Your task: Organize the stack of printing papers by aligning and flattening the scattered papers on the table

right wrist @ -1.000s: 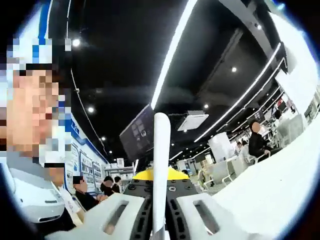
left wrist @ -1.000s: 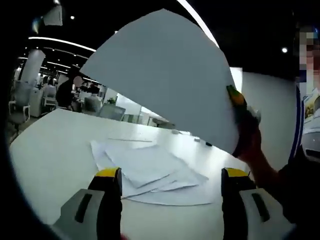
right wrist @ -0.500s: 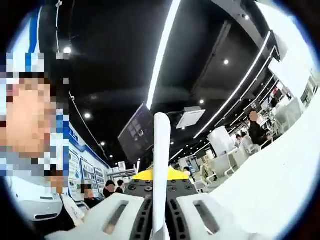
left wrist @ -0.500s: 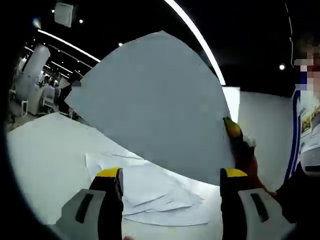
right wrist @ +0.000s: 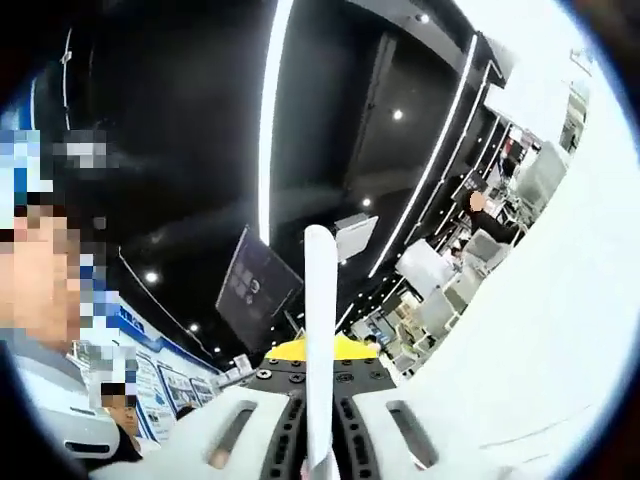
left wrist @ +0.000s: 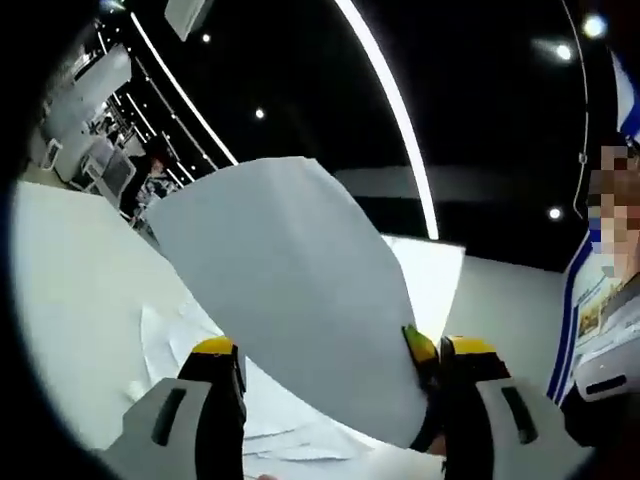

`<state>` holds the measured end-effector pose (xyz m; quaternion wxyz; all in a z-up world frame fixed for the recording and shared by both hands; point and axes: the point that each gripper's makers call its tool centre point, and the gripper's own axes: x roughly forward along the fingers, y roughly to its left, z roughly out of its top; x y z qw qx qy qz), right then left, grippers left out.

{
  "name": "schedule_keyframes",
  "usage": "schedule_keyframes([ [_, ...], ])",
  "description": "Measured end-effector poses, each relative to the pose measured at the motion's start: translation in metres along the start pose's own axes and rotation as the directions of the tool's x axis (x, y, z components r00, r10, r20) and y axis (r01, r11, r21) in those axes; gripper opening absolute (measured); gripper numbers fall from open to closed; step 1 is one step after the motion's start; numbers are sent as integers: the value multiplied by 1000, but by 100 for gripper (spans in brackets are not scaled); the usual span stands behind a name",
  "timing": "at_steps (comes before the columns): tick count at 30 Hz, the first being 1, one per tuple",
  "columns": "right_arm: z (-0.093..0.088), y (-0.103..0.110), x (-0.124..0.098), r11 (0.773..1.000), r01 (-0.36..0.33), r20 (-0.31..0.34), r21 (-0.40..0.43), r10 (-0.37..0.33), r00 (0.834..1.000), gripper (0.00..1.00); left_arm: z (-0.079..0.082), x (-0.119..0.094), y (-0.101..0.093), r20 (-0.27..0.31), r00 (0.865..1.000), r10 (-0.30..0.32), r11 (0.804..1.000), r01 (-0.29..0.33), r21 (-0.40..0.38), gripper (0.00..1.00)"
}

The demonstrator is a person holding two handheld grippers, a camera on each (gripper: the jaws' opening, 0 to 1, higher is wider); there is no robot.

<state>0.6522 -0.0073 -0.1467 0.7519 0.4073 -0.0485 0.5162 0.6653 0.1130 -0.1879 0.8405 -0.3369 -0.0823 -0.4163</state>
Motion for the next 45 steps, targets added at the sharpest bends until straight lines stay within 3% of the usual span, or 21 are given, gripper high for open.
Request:
schedule_keyframes([
  [4,1,-10,0,998,61,-1,-20,-61,998,0,5,-1,0,21,1000,0,1000,0,-3,77],
  [7,-5,-35,-3,981,184,-35,-61,-186,982,0,18,-2,-6,90,995,-34,999,36,-28,73],
  [9,-12,-41,-3,982,191,-55,-12,-191,980,0,26,-3,-7,119,992,-41,998,46,-34,71],
  [16,-29,-36,-5,985,167,-72,31,-165,984,0,37,-5,4,150,989,17,1000,-21,22,62],
  [18,-33,-34,-5,985,159,-72,62,-154,985,0,37,-5,15,161,984,71,997,-70,-13,67],
  [21,-48,-31,-3,983,146,-104,108,-135,985,0,33,-4,29,155,981,120,992,-112,-60,65],
  [25,-60,-33,-4,981,154,-132,121,-138,982,0,30,-5,35,160,978,133,982,-109,-153,61],
  [35,-72,-31,-2,979,149,-147,136,-129,981,0,36,-12,43,209,962,177,965,-127,-230,44],
  [40,-75,-29,2,979,145,-146,146,-124,981,0,38,-11,45,219,959,180,956,-118,-267,44],
  [45,-81,-24,6,979,132,-155,156,-108,982,0,28,-6,42,190,968,164,951,-104,-290,51],
])
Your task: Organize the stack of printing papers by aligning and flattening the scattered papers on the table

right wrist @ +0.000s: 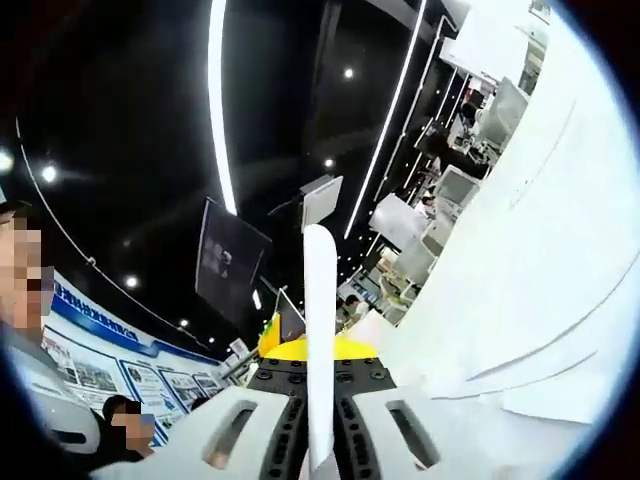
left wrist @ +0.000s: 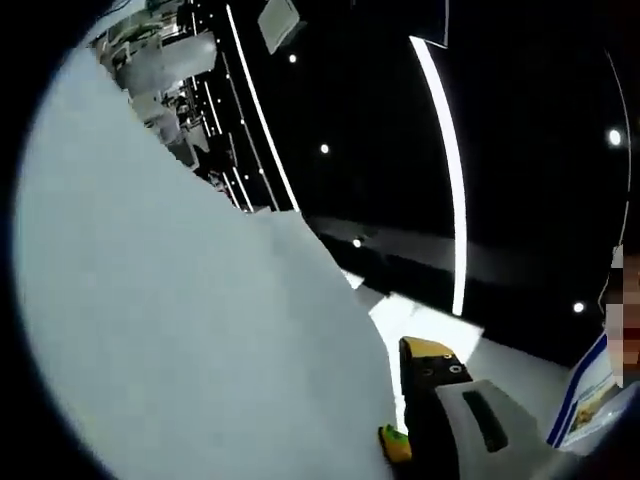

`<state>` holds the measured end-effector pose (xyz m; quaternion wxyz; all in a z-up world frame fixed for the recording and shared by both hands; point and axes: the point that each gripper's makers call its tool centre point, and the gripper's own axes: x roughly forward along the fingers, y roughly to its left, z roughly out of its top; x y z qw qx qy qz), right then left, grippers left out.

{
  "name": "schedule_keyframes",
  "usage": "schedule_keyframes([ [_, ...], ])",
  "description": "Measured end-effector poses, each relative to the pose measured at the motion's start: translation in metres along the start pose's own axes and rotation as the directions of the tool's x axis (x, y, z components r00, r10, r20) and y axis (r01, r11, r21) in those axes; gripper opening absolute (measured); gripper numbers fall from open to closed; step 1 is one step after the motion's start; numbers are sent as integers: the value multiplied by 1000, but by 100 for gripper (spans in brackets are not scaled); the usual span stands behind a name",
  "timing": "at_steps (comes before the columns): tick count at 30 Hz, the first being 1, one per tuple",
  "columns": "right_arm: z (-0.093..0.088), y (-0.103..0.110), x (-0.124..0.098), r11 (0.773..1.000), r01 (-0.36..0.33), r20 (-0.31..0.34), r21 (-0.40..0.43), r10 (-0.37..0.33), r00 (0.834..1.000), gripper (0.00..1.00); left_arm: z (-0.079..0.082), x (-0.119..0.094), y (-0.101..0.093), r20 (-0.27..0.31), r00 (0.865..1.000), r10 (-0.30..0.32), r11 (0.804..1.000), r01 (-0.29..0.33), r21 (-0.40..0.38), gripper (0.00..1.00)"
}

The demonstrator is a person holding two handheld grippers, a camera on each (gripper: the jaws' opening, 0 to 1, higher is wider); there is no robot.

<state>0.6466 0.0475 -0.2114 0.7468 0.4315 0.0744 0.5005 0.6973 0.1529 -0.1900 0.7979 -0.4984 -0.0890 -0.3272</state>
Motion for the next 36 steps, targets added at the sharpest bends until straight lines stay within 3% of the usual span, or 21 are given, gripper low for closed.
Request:
schedule_keyframes([
  [4,-2,-1,1,1000,2,6,15,-2,1000,0,-2,-1,4,-2,1000,14,1000,-14,15,48],
  [8,-4,-1,1,1000,4,5,14,-4,1000,0,-2,-4,8,-2,999,38,998,-38,47,32],
  [13,-8,0,1,1000,5,-5,7,-5,1000,0,-1,-8,11,17,998,59,998,-59,30,20],
  [14,-9,-1,2,1000,8,-8,2,-8,1000,0,0,-8,12,19,998,63,998,-63,25,9],
  [15,-11,-2,1,1000,16,-16,-8,-17,1000,0,0,-10,13,15,998,65,997,-65,29,6],
  [17,-13,-4,2,999,29,-25,-24,-29,999,1,1,-12,14,17,998,65,998,-64,-16,5],
  [21,-13,-8,2,997,47,-23,-55,-48,999,9,6,-15,13,26,998,60,998,-59,-36,5],
  [23,-11,-8,2,996,50,-10,-70,-51,999,16,9,-16,13,32,997,65,998,-64,-25,5],
  [24,-5,-12,1,990,76,18,-119,-75,997,21,11,-16,13,35,997,65,998,-64,-22,5],
  [27,11,-21,-4,944,185,106,-273,-162,981,46,17,-19,13,48,997,64,998,-63,-26,5],
  [29,21,-20,-7,919,222,161,-326,-177,971,64,15,-20,12,49,997,68,997,-67,-24,5],
  [30,24,-20,-8,912,229,172,-341,-179,969,68,14,-21,12,50,996,72,997,-71,-24,5],
  [36,27,-34,-14,878,299,165,-375,-254,953,73,19,-32,18,66,990,125,992,-124,-23,5],
])
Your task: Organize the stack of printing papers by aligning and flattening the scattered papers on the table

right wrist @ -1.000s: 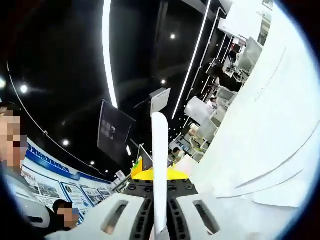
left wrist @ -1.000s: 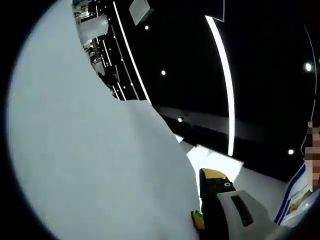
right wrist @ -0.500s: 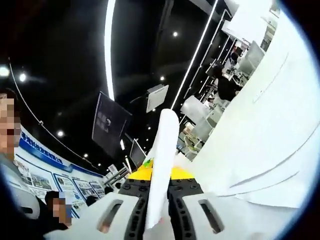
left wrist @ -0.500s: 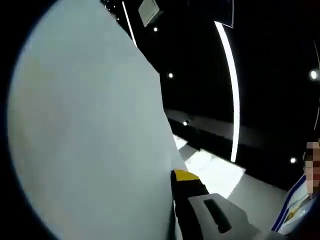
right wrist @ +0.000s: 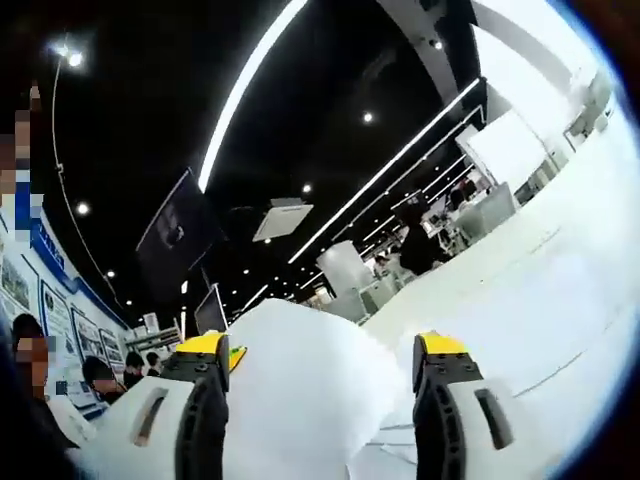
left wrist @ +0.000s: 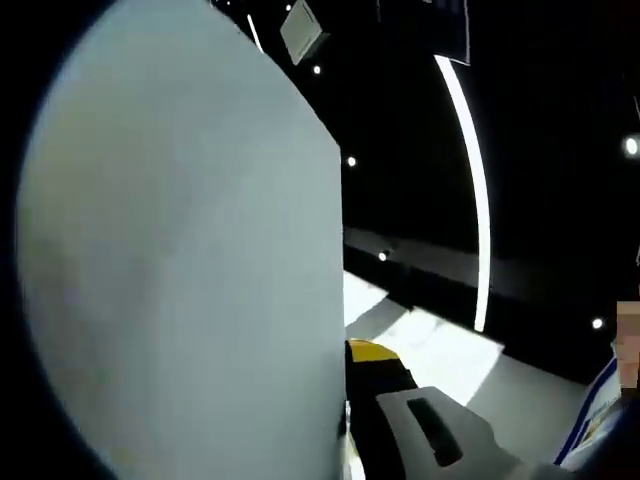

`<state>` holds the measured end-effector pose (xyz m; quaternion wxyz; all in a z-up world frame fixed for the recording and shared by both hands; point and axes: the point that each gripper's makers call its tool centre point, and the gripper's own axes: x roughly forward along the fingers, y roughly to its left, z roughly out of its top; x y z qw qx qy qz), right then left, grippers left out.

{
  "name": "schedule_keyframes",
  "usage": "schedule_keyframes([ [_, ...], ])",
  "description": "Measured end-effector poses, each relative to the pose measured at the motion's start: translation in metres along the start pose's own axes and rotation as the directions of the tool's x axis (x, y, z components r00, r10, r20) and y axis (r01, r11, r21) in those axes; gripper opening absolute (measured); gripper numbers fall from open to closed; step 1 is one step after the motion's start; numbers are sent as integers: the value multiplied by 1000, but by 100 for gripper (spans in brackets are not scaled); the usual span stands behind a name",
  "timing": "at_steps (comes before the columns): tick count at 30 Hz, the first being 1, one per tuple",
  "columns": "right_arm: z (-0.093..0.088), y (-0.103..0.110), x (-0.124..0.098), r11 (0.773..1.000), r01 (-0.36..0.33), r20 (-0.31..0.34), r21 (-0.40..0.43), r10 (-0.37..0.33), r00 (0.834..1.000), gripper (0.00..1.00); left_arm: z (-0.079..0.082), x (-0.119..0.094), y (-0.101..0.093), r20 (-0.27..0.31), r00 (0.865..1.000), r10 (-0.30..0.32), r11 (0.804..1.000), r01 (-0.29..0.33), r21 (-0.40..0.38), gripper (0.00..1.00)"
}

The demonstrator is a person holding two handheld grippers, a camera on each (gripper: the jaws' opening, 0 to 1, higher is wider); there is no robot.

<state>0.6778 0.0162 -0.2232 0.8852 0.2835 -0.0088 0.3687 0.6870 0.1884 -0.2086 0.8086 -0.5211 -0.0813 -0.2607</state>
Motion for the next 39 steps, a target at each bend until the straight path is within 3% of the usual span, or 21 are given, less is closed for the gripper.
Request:
schedule_keyframes([
  [2,-1,-14,-2,998,69,-1,-10,-69,998,80,2,-3,7,-8,999,39,997,-38,71,5],
  [6,-2,-24,-3,994,99,-15,-39,-99,995,81,11,-11,21,-3,993,117,978,-115,175,5],
  [11,0,-37,-7,989,138,-30,-55,-140,990,82,20,-20,36,-3,979,202,931,-191,311,5],
  [18,7,-45,-11,984,157,-28,-90,-160,987,82,24,-26,48,-3,971,240,906,-223,360,5],
  [22,17,-57,-14,974,171,-42,-150,-179,983,81,28,-30,50,19,974,226,910,-218,352,5],
  [26,25,-66,-18,974,183,-27,-133,-189,982,81,27,-30,51,17,975,221,916,-213,341,5],
  [39,14,-83,-24,956,223,-57,-189,-237,970,81,17,-30,52,14,976,219,898,-207,387,5],
])
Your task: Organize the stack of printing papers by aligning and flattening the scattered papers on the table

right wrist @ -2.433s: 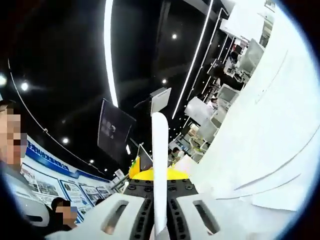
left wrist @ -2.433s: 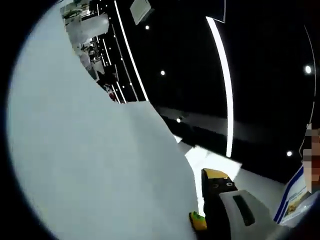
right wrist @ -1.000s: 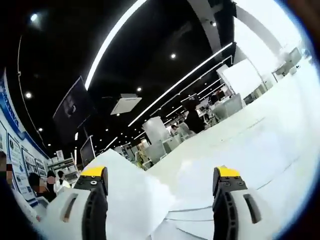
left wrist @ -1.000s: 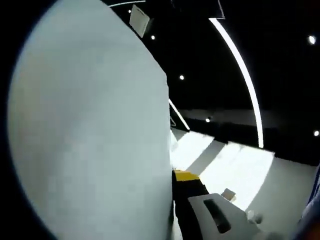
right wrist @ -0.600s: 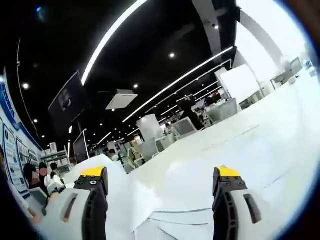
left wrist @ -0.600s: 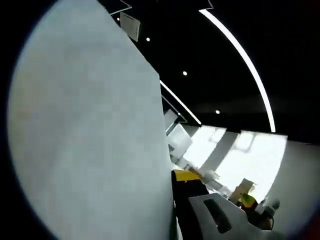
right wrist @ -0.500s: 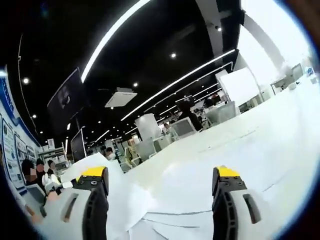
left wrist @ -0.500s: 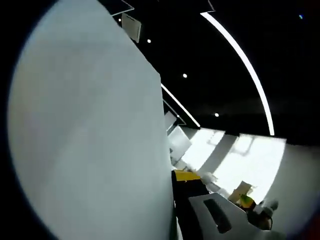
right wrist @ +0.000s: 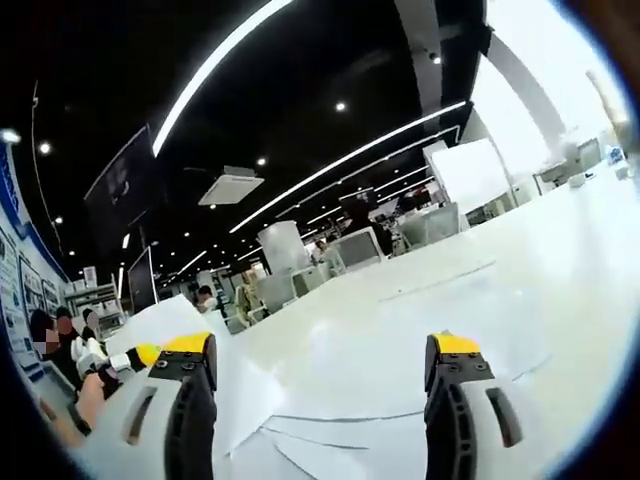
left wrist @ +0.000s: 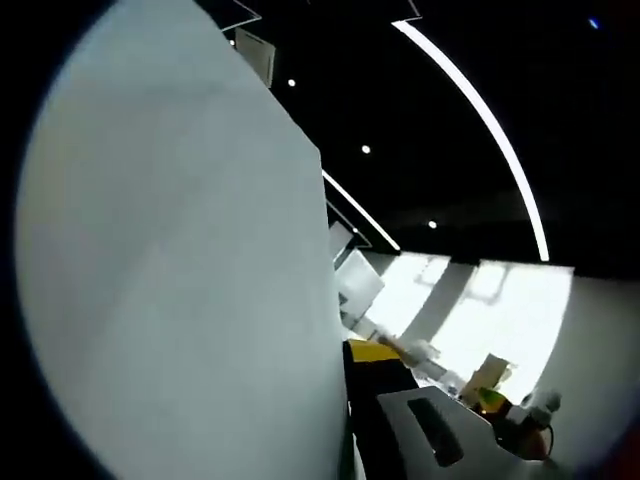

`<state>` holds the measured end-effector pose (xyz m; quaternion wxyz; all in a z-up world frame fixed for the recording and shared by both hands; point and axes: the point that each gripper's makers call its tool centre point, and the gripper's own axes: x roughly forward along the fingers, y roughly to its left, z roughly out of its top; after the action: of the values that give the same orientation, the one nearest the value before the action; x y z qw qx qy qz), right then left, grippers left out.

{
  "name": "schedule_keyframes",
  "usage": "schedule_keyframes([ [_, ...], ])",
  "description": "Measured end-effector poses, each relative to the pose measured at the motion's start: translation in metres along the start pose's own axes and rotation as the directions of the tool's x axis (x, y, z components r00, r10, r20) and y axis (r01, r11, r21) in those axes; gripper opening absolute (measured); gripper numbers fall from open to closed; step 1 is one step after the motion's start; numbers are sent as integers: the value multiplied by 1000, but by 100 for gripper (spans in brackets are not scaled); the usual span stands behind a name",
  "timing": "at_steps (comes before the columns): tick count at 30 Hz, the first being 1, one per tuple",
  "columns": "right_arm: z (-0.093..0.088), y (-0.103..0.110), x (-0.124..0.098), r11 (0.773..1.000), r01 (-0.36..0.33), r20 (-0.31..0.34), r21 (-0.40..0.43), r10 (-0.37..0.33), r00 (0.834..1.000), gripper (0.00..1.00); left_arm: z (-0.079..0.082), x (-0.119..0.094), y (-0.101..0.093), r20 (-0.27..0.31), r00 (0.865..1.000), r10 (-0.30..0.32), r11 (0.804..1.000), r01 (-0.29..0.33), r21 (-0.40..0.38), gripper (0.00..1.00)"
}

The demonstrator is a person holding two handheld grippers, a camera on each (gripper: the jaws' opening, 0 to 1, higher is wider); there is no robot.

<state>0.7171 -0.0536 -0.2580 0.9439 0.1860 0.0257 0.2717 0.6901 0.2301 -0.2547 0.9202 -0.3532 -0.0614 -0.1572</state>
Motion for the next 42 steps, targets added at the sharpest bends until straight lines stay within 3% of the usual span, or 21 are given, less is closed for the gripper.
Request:
schedule_keyframes([
  [8,0,-1,2,1000,2,-10,-17,-2,1000,81,0,-1,0,12,1000,3,1000,-3,14,5],
  [18,-4,-22,-3,997,58,-42,-48,-60,997,81,-1,-1,1,7,1000,-1,1000,1,-5,5],
  [24,-3,-31,-7,987,95,-58,-131,-103,993,81,-1,-2,0,11,1000,-3,1000,3,-5,5],
  [28,-7,-45,-9,985,117,-88,-130,-129,988,82,-3,-2,-2,10,1000,-4,1000,4,24,5],
  [31,-9,-59,-13,973,153,-108,-171,-173,979,83,-3,-3,-2,11,1000,-6,1000,6,16,6],
  [34,-7,-77,-18,956,202,-87,-214,-224,971,84,-4,-3,-3,8,1000,-9,1000,9,24,6],
  [37,-10,-97,-25,927,259,-79,-271,-290,954,84,-5,-4,-4,5,1000,-12,999,12,33,6],
  [40,-5,-94,-25,924,261,-51,-279,-286,957,84,-5,-4,-4,6,1000,-12,999,12,37,6],
  [42,-9,-92,-24,925,251,-64,-285,-279,958,84,-5,-4,-5,6,1000,-13,999,13,41,6],
])
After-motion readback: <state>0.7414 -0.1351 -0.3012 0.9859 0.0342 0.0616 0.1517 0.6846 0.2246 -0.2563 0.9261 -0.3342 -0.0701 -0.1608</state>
